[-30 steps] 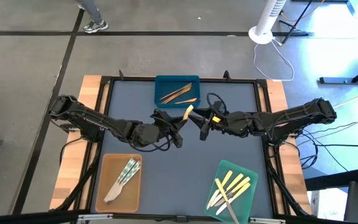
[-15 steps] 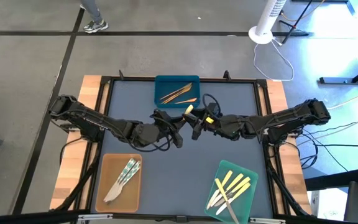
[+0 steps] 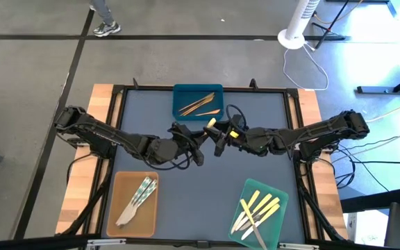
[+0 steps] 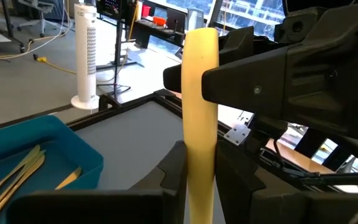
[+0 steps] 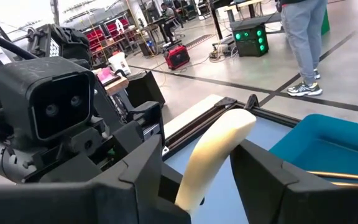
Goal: Sort silverware by color (type)
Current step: Put the yellow knife into the green bin
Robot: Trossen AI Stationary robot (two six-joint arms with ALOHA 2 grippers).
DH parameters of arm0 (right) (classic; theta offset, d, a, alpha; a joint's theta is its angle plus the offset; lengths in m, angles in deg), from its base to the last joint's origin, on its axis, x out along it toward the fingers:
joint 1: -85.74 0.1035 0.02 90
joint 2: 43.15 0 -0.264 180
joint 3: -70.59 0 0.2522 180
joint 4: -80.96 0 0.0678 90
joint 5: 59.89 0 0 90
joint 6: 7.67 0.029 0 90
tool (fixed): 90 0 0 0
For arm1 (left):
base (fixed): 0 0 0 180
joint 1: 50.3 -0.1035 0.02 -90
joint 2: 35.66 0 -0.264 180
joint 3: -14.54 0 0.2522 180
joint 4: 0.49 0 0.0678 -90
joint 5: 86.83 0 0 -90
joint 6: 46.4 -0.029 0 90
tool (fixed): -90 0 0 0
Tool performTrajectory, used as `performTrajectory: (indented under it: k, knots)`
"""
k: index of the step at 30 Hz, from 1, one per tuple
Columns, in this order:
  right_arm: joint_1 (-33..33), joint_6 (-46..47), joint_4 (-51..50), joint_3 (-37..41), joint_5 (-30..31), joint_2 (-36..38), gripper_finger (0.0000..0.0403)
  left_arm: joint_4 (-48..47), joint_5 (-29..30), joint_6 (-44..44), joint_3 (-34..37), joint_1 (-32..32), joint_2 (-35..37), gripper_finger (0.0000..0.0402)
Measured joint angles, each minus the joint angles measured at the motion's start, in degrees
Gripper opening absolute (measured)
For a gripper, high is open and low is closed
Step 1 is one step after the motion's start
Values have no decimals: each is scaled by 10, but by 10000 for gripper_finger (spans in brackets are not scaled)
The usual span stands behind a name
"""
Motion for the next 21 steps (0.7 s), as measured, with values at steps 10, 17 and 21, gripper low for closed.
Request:
performTrajectory:
  k: [10, 17, 21]
  knots:
    - [0, 0, 0, 0, 0, 0, 135, 0, -1, -1, 0, 0, 0, 57]
    - [1, -20, 2, 0, -7, -1, 57, 1, -35, -1, 0, -1, 0, 66]
    - [1, -35, 2, 0, -15, -3, 29, -2, -35, 0, 0, -1, 0, 76]
